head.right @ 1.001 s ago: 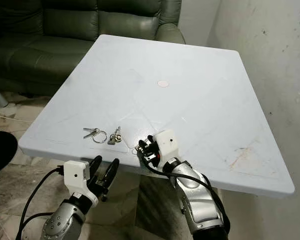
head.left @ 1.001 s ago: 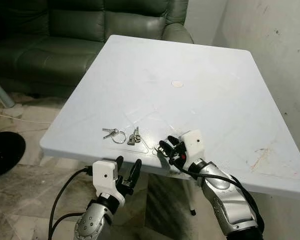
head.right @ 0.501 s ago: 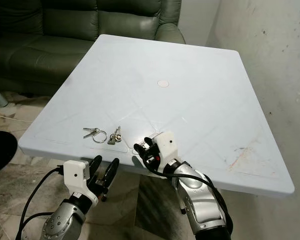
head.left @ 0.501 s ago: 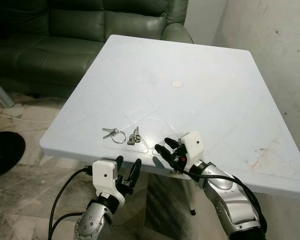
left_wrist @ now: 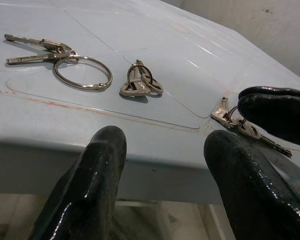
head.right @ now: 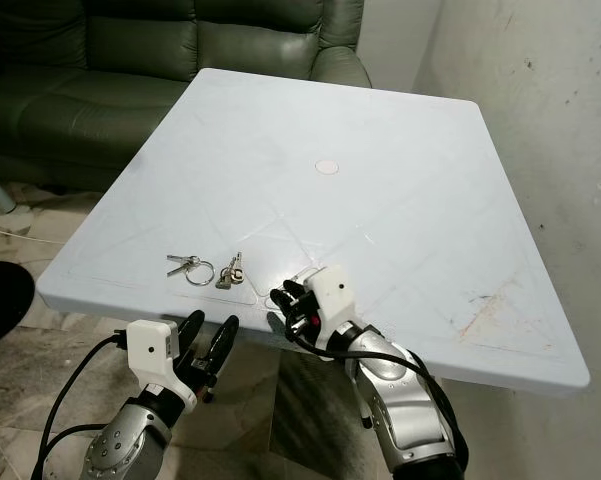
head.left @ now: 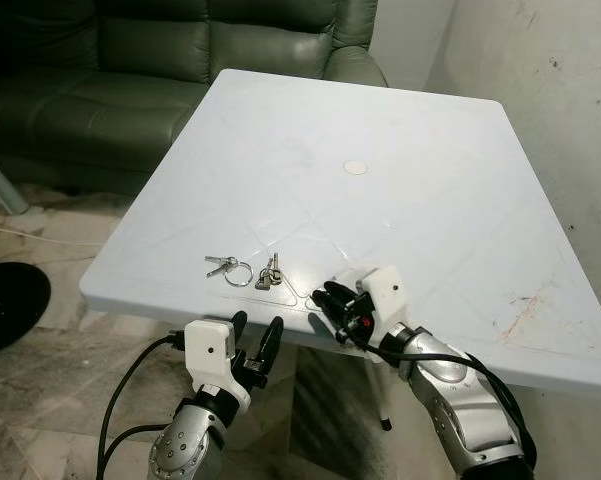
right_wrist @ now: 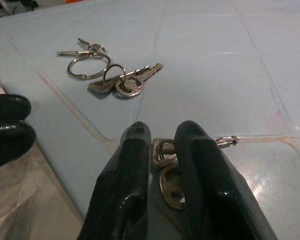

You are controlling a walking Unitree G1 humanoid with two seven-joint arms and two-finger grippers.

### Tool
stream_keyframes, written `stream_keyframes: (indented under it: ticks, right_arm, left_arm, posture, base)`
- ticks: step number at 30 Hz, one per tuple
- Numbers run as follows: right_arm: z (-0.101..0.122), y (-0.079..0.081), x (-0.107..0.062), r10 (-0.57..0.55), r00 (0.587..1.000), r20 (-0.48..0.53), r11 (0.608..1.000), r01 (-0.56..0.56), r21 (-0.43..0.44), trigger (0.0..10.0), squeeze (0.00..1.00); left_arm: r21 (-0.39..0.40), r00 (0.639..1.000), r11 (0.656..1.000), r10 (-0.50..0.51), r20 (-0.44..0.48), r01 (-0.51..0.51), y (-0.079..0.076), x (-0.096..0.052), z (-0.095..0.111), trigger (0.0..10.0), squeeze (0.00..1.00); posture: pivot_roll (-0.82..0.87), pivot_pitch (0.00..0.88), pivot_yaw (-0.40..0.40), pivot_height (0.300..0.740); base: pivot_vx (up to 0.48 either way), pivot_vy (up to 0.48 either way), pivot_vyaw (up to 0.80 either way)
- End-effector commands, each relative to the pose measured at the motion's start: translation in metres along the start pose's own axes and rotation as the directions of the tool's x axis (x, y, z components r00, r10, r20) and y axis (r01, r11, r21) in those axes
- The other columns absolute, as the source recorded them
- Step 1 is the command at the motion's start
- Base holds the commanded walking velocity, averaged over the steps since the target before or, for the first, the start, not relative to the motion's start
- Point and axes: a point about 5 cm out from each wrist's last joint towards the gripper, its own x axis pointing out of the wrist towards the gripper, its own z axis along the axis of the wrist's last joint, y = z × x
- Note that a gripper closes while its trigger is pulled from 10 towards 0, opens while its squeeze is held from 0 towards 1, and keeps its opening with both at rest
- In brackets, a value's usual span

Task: Hang keys on a hook

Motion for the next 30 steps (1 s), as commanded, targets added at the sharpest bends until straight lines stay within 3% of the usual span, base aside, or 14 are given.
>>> stream_keyframes:
  ticks: [1,23,24,25,30]
  right_arm:
    - [-0.0015,0.0014,-0.0014,-0.002,1.0,-0.007,1.0,0.002,-0.007,10.0,0.0]
    - [-0.0036,0.0001,0.0013,-0.03,0.999,-0.016,0.999,0.03,-0.022,10.0,0.0]
    - [-0.0037,0.0001,0.0012,-0.029,0.999,-0.013,1.0,0.029,-0.007,10.0,0.73]
    - [-0.0042,0.0001,0.001,-0.027,1.0,-0.012,1.0,0.027,0.012,10.0,1.0]
    - [-0.0053,0.0001,0.0001,-0.026,0.999,-0.021,1.0,0.026,0.012,10.0,1.0]
  left_arm:
    - [-0.014,1.0,1.0,0.021,-0.015,-0.022,0.0009,-0.0003,-0.0027,10.0,0.0]
    - [-0.026,1.0,0.999,0.024,-0.01,-0.024,0.0001,-0.0001,-0.0017,10.0,0.0]
    - [-0.027,1.0,0.999,0.023,-0.01,-0.023,-0.0001,-0.0001,-0.0017,10.0,0.0]
    - [-0.027,1.0,0.999,0.023,-0.01,-0.023,-0.0003,0.0,-0.0017,10.0,0.0]
    - [-0.029,1.0,0.999,0.022,-0.012,-0.023,-0.0007,-0.0004,-0.0024,10.0,0.0]
  posture:
    - [0.08,0.177,-0.083,0.74]
    - [0.09,0.182,-0.085,0.74]
    - [0.09,0.182,-0.085,0.74]
    - [0.09,0.182,-0.085,0.74]
    - [0.09,0.18,-0.085,0.74]
  base:
    - [0.0,0.0,0.0]
    - [0.0,0.0,0.0]
    - [0.0,0.0,0.0]
    - [0.0,0.0,0.0]
    - [0.0,0.0,0.0]
